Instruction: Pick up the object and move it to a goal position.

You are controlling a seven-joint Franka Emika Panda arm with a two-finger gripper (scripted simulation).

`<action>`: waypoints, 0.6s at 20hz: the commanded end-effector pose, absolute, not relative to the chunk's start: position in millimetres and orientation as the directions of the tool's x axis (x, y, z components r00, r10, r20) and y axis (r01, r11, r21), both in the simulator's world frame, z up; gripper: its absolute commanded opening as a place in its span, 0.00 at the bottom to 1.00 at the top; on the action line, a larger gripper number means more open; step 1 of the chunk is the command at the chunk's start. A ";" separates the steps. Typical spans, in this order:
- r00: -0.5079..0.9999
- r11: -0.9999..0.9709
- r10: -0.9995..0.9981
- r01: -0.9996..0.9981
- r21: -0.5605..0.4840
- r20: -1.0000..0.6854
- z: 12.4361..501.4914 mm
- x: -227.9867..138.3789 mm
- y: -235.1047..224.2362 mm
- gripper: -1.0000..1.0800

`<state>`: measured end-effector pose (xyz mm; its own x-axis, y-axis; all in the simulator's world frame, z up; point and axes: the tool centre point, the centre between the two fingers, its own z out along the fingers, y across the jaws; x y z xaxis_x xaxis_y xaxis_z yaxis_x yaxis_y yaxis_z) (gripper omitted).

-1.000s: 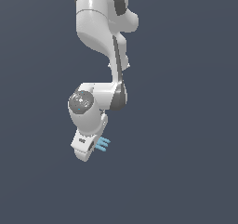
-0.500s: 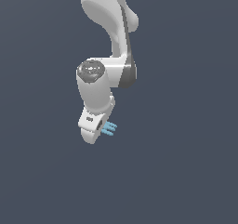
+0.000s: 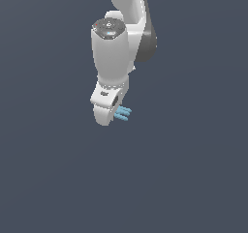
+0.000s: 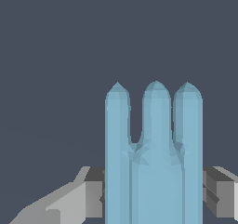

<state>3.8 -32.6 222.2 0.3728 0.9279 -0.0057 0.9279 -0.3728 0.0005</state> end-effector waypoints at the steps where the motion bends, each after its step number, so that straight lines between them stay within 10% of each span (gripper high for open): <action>1: 0.373 -0.373 0.928 0.928 0.001 -0.006 243.7 -8.6 -22.5 0.00; 12: 0.372 -0.372 0.928 0.928 0.000 -0.004 348.8 -64.7 26.2 0.00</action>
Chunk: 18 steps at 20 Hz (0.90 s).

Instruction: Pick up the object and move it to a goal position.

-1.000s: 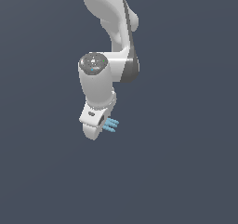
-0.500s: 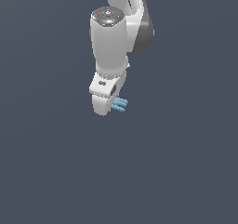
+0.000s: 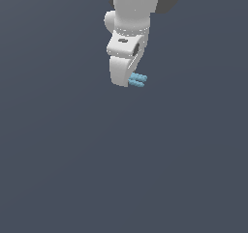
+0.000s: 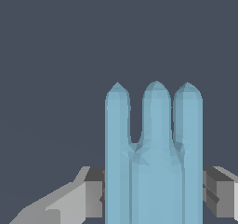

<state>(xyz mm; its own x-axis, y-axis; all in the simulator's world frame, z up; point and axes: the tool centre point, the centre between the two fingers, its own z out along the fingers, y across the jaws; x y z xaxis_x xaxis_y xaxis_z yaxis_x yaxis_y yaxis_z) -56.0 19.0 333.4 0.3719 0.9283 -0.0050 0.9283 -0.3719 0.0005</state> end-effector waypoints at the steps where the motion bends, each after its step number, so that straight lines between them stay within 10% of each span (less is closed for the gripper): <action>1: 0.372 -0.372 0.928 0.928 0.000 -0.004 358.8 -69.9 30.9 0.00; 18: 0.372 -0.372 0.928 0.928 0.000 -0.001 480.7 -128.4 84.2 0.00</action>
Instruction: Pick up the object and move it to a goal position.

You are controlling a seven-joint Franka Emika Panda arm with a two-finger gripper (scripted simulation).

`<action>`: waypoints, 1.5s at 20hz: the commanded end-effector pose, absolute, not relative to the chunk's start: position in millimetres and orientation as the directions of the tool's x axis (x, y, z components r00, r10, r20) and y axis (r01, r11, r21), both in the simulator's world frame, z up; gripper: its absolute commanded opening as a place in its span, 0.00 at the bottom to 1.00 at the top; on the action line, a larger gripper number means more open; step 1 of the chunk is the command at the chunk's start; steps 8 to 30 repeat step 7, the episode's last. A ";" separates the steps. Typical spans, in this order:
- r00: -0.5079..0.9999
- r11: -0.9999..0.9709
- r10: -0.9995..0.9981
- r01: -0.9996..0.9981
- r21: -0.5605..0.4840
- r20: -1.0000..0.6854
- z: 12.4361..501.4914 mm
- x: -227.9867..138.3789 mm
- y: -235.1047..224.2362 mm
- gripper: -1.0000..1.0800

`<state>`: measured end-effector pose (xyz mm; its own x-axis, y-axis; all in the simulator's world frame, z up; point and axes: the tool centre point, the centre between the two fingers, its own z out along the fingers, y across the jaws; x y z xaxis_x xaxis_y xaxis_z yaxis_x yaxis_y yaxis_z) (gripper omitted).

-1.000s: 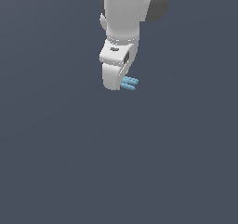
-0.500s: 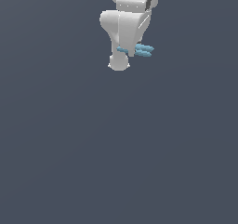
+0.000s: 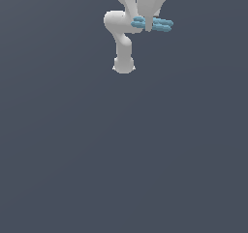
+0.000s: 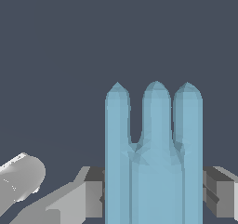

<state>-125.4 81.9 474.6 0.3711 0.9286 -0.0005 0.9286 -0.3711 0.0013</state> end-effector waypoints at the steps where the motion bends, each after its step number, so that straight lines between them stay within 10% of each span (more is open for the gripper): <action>1: 0.372 -0.372 0.928 0.928 0.000 -0.001 483.7 -129.6 85.6 0.00; 30: 0.373 -0.373 0.928 0.928 0.000 0.000 491.7 -132.0 88.6 0.00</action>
